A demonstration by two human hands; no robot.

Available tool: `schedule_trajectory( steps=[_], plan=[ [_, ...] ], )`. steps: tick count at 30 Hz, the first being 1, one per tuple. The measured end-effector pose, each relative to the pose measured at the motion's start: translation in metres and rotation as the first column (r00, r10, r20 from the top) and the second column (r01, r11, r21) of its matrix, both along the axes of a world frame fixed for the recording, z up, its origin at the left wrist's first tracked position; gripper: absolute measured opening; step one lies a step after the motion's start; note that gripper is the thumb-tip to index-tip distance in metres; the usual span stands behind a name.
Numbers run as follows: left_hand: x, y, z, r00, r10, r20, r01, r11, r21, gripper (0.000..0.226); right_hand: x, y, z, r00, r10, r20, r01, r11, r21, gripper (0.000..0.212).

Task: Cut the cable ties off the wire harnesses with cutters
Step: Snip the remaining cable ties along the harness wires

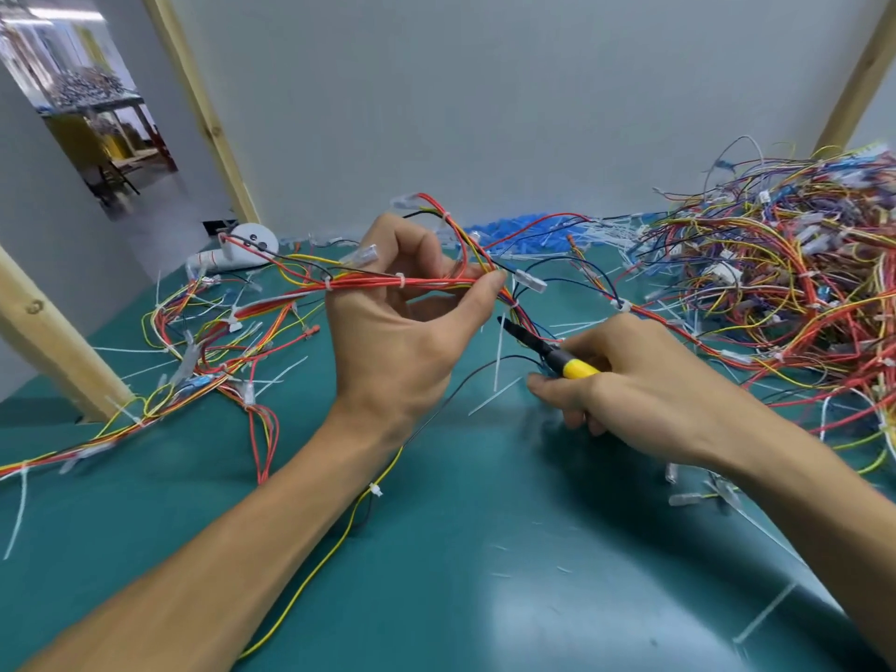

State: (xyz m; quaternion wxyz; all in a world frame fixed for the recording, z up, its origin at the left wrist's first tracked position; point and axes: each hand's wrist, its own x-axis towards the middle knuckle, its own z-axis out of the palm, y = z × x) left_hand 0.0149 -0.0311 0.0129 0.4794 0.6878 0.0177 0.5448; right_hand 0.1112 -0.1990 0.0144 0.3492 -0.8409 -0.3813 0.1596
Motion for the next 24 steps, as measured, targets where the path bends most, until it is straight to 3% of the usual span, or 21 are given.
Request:
schedule_trajectory(
  steps=[16, 24],
  plan=[
    [-0.0009, -0.0007, -0.0002, 0.997, -0.077, 0.023, 0.077, 0.997, -0.016, 0.042, 0.0039, -0.0028, -0.001, 0.996, 0.059, -0.067, -0.057, 0.997, 0.043, 0.033],
    [-0.0007, 0.0013, -0.0015, 0.996, -0.087, 0.009, 0.087, 0.995, -0.039, 0.04, -0.0005, -0.0039, -0.0069, 0.955, 0.073, -0.287, -0.055, 0.996, 0.072, 0.043]
  ],
)
